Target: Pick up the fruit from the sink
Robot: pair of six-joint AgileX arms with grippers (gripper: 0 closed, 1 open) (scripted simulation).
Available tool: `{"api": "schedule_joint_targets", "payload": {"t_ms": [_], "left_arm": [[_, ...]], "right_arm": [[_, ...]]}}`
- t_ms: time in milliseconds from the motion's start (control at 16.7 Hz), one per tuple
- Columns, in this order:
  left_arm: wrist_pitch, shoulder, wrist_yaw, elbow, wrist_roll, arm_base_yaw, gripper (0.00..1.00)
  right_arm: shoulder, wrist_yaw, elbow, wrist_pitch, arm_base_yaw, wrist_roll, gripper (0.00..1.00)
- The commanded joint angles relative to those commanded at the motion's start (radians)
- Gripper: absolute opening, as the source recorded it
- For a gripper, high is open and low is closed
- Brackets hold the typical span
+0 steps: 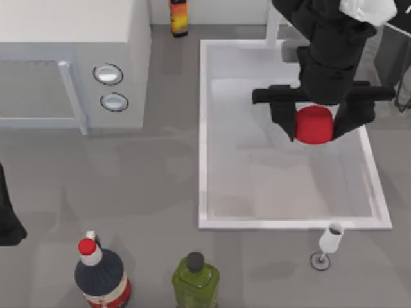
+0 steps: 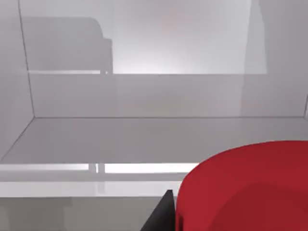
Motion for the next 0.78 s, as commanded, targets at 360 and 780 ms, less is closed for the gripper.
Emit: {"api": "schedule_joint_targets", "payload": {"t_ms": [360,780], "left_arm": [[0.0,0.0,0.0,0.0,0.0,0.0,1.0],[0.0,0.0,0.0,0.0,0.0,0.0,1.0]], "right_arm": [[-0.063,-0.001,0.105,-0.13,-0.004,-0.005,0.0],[-0.163,-0.005,-0.011,-0.106,-0.085,-0.088,0.0]]}}
